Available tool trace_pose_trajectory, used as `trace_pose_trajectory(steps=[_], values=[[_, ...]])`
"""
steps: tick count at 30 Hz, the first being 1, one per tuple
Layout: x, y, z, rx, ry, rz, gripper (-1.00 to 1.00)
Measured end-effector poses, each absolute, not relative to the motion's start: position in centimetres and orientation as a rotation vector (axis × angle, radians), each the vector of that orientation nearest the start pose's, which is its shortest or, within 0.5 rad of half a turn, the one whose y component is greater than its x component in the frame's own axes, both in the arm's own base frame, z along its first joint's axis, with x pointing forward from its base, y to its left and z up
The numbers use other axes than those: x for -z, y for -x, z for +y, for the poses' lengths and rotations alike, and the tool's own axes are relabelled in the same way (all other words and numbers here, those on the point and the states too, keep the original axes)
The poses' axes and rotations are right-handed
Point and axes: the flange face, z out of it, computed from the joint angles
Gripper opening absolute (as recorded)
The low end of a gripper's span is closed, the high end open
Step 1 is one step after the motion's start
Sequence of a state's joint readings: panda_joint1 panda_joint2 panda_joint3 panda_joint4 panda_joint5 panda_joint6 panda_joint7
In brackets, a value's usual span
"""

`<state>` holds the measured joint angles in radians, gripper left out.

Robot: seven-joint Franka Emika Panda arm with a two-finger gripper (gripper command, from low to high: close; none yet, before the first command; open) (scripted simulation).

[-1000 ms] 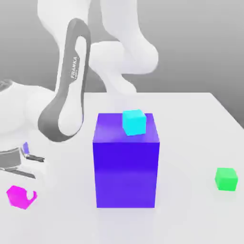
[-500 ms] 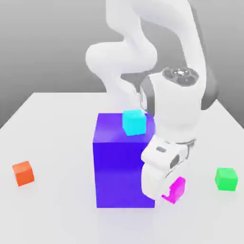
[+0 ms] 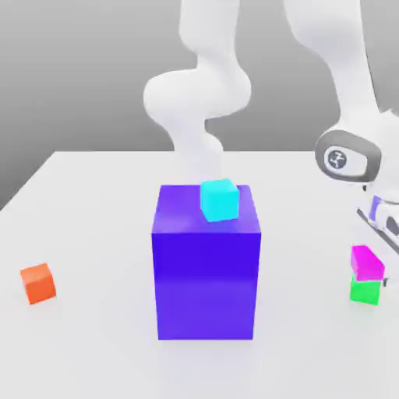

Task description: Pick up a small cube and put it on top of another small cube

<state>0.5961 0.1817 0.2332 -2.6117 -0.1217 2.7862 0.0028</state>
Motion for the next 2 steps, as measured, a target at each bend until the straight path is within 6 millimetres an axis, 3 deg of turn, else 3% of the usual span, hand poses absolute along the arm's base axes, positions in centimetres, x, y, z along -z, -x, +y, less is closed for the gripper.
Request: trace_pose_trajectory(steps=[2], values=[[-21.2,-28.7,32.7,0.001,2.804,-1.42,1.0]])
